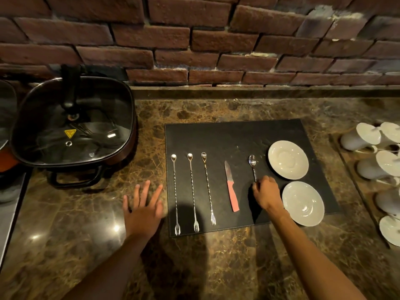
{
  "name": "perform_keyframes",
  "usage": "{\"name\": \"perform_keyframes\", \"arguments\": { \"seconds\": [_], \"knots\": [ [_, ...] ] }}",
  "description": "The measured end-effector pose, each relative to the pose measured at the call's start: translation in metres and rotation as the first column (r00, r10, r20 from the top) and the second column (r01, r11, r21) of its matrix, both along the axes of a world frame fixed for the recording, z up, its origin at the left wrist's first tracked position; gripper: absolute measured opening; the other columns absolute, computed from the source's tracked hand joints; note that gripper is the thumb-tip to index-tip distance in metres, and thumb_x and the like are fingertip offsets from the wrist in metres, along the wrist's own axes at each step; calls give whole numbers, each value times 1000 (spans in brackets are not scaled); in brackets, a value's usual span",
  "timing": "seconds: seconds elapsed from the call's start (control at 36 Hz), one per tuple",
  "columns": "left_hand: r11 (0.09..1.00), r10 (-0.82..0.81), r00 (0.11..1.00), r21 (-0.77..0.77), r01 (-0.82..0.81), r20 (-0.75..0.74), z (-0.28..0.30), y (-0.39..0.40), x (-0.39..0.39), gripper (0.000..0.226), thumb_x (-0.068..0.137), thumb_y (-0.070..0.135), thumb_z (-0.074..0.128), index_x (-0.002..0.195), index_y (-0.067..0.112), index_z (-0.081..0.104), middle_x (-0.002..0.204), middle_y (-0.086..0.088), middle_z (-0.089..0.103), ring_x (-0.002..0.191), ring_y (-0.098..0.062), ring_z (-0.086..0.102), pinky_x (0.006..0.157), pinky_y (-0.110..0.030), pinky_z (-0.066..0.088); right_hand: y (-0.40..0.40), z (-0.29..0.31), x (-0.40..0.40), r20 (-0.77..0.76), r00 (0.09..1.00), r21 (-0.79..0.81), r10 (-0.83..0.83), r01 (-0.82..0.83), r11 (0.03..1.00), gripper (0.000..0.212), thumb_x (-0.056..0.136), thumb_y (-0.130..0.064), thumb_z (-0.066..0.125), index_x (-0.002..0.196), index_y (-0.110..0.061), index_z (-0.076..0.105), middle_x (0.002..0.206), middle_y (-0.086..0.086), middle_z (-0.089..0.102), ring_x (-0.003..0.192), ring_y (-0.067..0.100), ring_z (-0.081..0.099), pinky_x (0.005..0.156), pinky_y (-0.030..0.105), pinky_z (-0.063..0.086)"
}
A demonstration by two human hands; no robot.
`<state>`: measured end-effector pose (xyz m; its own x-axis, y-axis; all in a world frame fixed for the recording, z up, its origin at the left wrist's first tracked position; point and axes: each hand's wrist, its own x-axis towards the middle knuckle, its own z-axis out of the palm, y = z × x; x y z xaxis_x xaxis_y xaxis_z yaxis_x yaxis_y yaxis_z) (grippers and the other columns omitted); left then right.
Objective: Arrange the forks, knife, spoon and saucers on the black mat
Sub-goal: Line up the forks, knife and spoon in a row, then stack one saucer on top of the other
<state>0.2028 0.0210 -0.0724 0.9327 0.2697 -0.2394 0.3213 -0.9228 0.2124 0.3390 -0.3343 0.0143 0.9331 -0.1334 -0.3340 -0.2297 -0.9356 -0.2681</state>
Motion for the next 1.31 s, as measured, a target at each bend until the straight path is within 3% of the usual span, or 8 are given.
{"name": "perform_keyframes", "arguments": {
  "seconds": [0.06,0.14,0.19,0.28,0.39,0.81,1.08,1.31],
  "knots": [
    [1000,-6,1000,-20,6,-12,4,1,1,56,98,54,23,154,55,16,170,7,15,156,-22,17,122,-60,10,1,7,-5,16,1000,16,-14,13,1000,28,96,-23,55,111,0,55,116,21,55,100,34,59,90,42,49],
    [995,-20,990,-99,6,-141,9,10,7,51,99,63,7,143,67,-18,167,17,-19,154,-12,-17,125,-56,-7,3,16,-18,42,999,29,-18,16,999,27,95,-22,57,111,-1,55,116,20,54,100,33,59,91,42,50],
    [990,-23,975,-140,-9,-223,18,14,12,53,100,65,10,145,64,-17,165,20,-23,154,-11,-21,125,-54,-11,2,23,-29,50,999,42,-21,19,999,26,95,-20,56,111,0,55,116,20,54,99,33,59,90,41,49],
    [963,12,960,-255,-86,-280,41,15,20,50,104,57,22,154,54,20,170,17,-4,158,-14,-4,125,-52,-2,-3,32,-44,56,998,69,-42,38,997,23,97,-18,52,108,1,58,114,20,58,99,31,58,87,38,47],
    [874,177,980,-443,-198,-89,67,11,12,42,106,43,37,144,36,52,161,4,39,146,-24,38,120,-49,30,-11,43,-62,83,996,115,-29,19,993,24,97,-14,48,99,6,61,105,25,64,96,38,60,81,40,45],
    [902,152,977,-425,-76,148,122,-90,-10,43,102,49,45,141,33,56,150,9,51,139,-15,47,115,-44,36,-73,73,-79,142,990,366,-12,-41,930,11,92,-20,62,101,-16,65,80,-6,65,74,5,61,66,19,44],
    [838,188,979,-532,-119,78,117,-237,24,35,100,44,54,128,29,67,130,0,66,116,-23,63,102,-39,48,-188,74,-49,140,990,326,21,-66,943,20,89,-23,66,105,-10,68,90,1,64,79,13,56,75,22,40],
    [779,204,979,-609,-153,16,122,-347,49,34,101,34,56,129,18,67,127,-6,67,113,-18,62,100,-30,46,-272,72,-11,96,989,343,111,-138,929,8,91,-24,64,93,-18,59,72,-6,60,65,5,54,55,13,33]
  ]
}}
